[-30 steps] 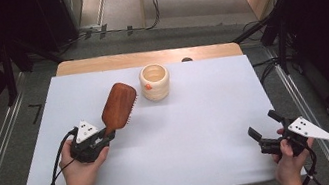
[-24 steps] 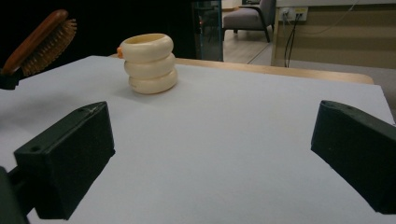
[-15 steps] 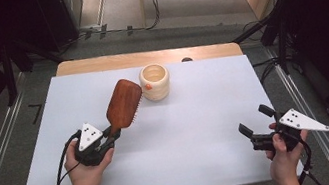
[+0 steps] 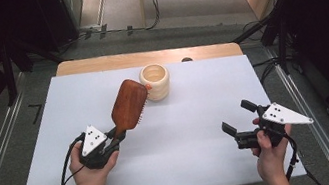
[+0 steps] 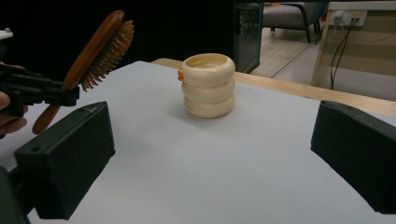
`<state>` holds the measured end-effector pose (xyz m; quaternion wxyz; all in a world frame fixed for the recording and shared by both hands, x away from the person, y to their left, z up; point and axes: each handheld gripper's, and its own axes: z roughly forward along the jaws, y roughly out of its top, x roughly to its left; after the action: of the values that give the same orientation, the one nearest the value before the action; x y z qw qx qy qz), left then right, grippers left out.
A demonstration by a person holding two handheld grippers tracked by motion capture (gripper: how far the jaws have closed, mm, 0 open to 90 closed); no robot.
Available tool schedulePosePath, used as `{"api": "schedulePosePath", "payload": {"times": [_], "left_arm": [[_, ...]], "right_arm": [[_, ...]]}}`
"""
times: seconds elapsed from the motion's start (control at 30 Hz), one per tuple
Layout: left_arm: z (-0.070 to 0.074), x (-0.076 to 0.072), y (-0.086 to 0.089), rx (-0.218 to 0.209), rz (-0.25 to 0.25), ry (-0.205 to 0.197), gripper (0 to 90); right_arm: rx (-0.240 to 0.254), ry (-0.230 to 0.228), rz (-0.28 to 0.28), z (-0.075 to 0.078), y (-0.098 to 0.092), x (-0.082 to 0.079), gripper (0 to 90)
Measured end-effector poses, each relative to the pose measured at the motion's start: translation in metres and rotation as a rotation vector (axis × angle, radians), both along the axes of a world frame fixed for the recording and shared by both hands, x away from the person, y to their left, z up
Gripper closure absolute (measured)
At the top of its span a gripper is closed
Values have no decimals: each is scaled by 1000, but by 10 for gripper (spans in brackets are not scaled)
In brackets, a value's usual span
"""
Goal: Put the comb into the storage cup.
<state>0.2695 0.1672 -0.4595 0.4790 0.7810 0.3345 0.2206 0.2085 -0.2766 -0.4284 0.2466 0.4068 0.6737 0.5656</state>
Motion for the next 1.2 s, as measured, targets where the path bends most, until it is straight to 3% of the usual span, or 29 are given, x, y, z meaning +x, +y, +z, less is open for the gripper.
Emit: {"api": "schedulePosePath", "payload": {"times": [0.63,1.2], "left_arm": [[-1,-7,-14,-29,-50,-44,727],[-1,-13,-24,-38,-81,-55,728]], "right_arm": [[3,35,43,16,42,17,0],[4,89,138,23,88,37,0]]}}
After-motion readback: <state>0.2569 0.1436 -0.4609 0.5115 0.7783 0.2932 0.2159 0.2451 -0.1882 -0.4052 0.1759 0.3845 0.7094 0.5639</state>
